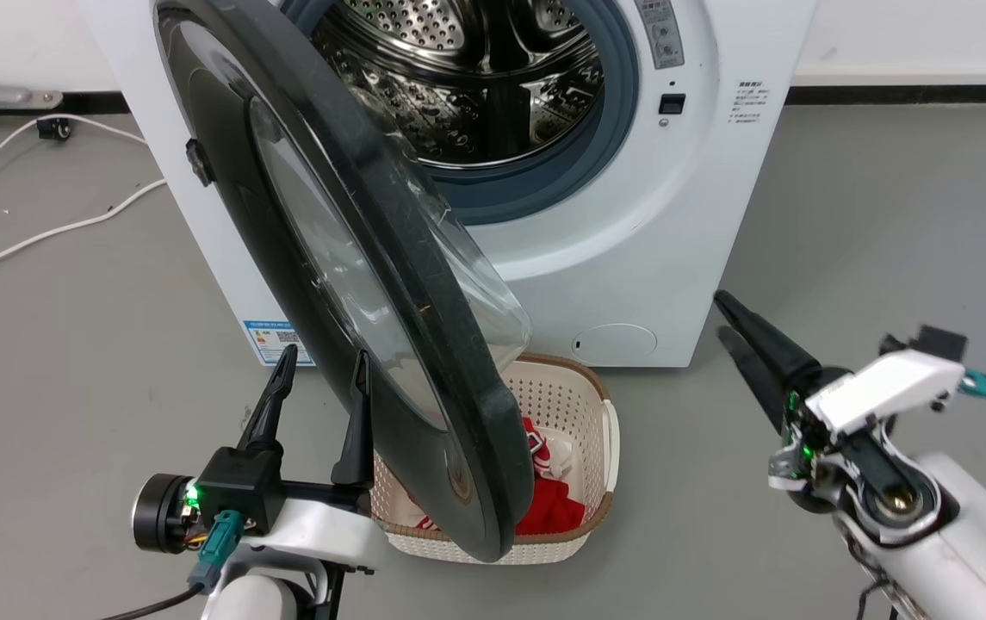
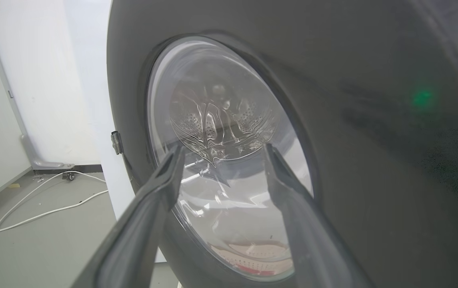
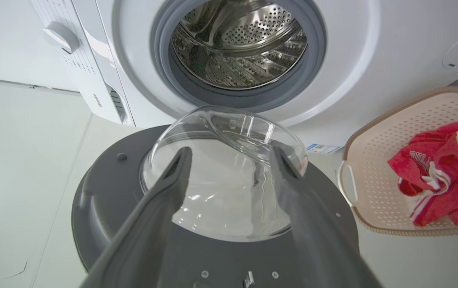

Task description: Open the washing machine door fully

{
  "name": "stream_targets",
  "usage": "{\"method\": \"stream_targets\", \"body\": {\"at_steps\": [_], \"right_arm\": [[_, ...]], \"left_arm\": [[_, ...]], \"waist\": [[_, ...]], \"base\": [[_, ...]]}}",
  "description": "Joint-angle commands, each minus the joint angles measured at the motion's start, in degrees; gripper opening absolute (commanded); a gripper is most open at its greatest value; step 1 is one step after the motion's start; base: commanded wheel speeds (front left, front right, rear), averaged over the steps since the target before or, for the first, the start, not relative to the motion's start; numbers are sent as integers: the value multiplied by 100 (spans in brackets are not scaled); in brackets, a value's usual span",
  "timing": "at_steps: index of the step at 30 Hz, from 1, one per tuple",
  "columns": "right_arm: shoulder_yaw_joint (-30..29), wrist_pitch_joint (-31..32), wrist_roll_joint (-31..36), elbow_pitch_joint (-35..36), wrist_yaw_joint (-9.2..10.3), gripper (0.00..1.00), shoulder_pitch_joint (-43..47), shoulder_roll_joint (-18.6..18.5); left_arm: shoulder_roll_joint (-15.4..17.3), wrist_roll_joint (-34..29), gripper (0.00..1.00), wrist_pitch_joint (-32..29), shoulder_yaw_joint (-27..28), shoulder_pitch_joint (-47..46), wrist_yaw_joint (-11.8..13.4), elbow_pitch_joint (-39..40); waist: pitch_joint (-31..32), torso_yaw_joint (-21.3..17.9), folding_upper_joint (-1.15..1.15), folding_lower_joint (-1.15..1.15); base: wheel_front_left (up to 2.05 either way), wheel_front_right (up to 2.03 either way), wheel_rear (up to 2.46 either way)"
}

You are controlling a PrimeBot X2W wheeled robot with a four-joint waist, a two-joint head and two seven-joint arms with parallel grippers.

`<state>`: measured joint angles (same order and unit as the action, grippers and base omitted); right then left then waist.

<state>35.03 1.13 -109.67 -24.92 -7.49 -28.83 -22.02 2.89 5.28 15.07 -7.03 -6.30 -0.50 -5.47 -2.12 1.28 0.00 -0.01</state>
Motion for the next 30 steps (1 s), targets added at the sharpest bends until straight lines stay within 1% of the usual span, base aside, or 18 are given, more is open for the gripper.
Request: {"method": "stream_targets", "body": {"at_steps": [1,4,5,6,8,9,11,13,14,15,18,20,21,23,25,28,30], "right_arm": [[-46,-330,222,119,0,100,182,-88],[1,-1224,866,170,0,100,497,-222],[3,-1411,1074,169,0,100,578,-220],[-59,-1525,1264,163,0,100,647,-208],[-259,-1624,1867,77,0,100,767,-231],[-600,-1634,2248,17,0,100,815,-174],[-1244,-1623,3125,-2,0,100,1053,109],[-1980,-1625,4207,78,0,100,1273,361],[-1980,-1625,4207,78,0,100,1273,361],[-2374,-1626,4795,193,0,100,1376,507],[-3319,-1626,6517,726,1,100,1791,1077],[-3745,-1627,7533,1169,1,100,2039,1440],[-3895,-1627,7990,1416,1,100,2125,1556],[-4046,-1629,8988,1885,1,100,2285,1696],[-4053,-1628,9855,2262,1,100,2443,1815],[-4001,-1628,10732,2676,1,100,2611,1880],[-3934,-1628,11099,2815,2,100,2740,1910]], "left_arm": [[-3,-30,100,14,27,56,-14,-11],[-4,-51,100,14,64,116,-32,-33],[-3,-55,100,14,75,137,-36,-39],[-2,-58,100,14,86,153,-31,-43],[-3,-63,100,14,105,177,-36,-45],[-3,-62,100,14,120,196,-34,-41],[-4,-67,100,14,131,230,-41,-37],[-2,-75,100,14,138,253,-55,-45],[-2,-75,100,14,138,253,-55,-45],[-3,-79,100,14,142,255,-57,-50],[-3,-85,100,14,146,235,-70,-54],[-2,-88,100,14,151,224,-69,-55],[-3,-93,100,14,159,217,-68,-56],[-3,-91,100,14,170,203,-69,-54],[-3,-85,100,14,188,192,-67,-51],[-3,-85,100,14,203,174,-66,-51],[-3,-89,100,14,204,165,-59,-48]], "waist": [[37,-21,0,1],[109,-43,0,1],[132,-47,0,1],[153,-50,0,1],[185,-58,0,1],[197,-70,0,1],[218,-83,0,1],[233,-81,0,1],[233,-81,0,1],[238,-77,0,1],[240,-67,0,1],[234,-61,0,1],[227,-60,0,1],[214,-59,0,1],[200,-61,0,1],[185,-53,0,1],[179,-44,0,1]], "base": [[0,0,0],[0,0,0],[0,0,0],[0,0,0],[0,0,0],[0,0,0],[0,0,0],[0,0,0],[0,0,0],[0,0,0],[0,0,0],[0,0,0],[0,0,0],[0,0,0],[0,0,0],[0,0,0],[0,0,0]]}}
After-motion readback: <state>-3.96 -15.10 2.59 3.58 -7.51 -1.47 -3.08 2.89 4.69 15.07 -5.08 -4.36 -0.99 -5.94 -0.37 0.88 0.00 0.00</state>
